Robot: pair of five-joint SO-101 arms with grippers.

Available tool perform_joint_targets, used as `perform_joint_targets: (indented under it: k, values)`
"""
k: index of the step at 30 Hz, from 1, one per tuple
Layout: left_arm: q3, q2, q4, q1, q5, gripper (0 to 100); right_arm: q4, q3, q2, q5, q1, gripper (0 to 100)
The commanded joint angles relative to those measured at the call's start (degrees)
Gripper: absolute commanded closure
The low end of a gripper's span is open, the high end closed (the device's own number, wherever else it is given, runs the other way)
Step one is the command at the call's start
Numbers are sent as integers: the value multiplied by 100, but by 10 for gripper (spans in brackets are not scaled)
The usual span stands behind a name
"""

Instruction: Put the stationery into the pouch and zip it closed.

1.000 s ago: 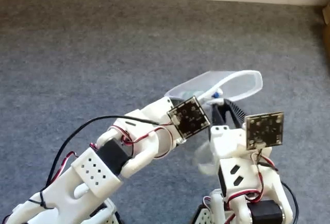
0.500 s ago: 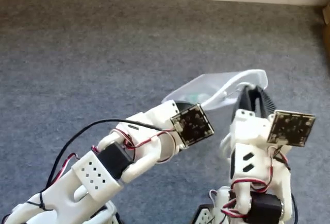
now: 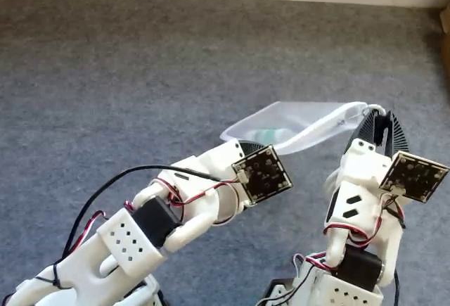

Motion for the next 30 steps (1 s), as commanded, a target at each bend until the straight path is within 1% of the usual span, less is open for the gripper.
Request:
perform_joint_targets:
  k: [1,5,8,13,16,21,25,30]
  values:
    - [365,-840,211,-268,35,994,-321,-119,-13,-18,462,993]
    - [831,-1868,211,-268,35,994,-593,-22,-13,-62,884,993]
    - [1051,-2413,211,-277,35,994,-945,233,-13,-62,936,993]
    - [1095,-2695,211,-611,44,994,-1077,374,-13,-62,936,993]
    - [1095,-2721,211,-664,53,994,-1068,400,-13,-62,884,993]
    - [1121,-2738,211,-655,70,994,-1015,453,-22,-26,330,993]
    - [1121,-2738,211,-664,70,994,-848,725,-22,0,-514,993]
    - [1130,-2738,211,-637,70,994,-857,1068,-22,730,-1534,993]
